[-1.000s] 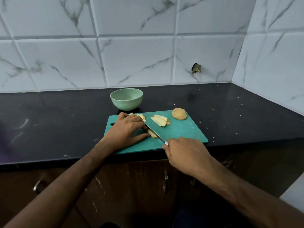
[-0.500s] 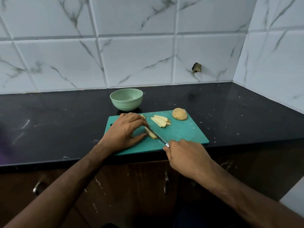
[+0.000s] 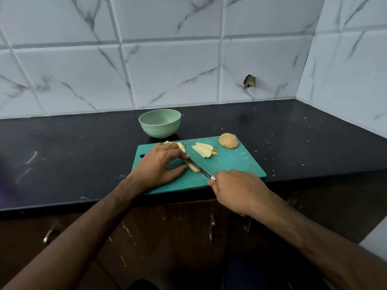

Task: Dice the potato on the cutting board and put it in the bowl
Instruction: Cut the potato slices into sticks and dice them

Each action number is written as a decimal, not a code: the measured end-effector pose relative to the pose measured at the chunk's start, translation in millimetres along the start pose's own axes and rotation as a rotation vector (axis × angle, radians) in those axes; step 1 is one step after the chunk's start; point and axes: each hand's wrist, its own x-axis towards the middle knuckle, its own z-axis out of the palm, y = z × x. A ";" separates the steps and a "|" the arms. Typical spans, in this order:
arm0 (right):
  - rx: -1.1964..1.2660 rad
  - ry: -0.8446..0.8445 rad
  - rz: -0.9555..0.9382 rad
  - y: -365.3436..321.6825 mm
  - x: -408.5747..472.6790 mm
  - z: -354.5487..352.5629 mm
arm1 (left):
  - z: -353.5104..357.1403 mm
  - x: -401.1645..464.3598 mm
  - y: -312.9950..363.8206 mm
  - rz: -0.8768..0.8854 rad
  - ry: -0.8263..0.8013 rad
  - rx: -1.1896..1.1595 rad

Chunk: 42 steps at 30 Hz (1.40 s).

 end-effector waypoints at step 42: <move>0.032 -0.044 0.033 30.8 -6.6 -14.3 | -8.8 -11.7 0.2 -0.095 -0.151 -0.063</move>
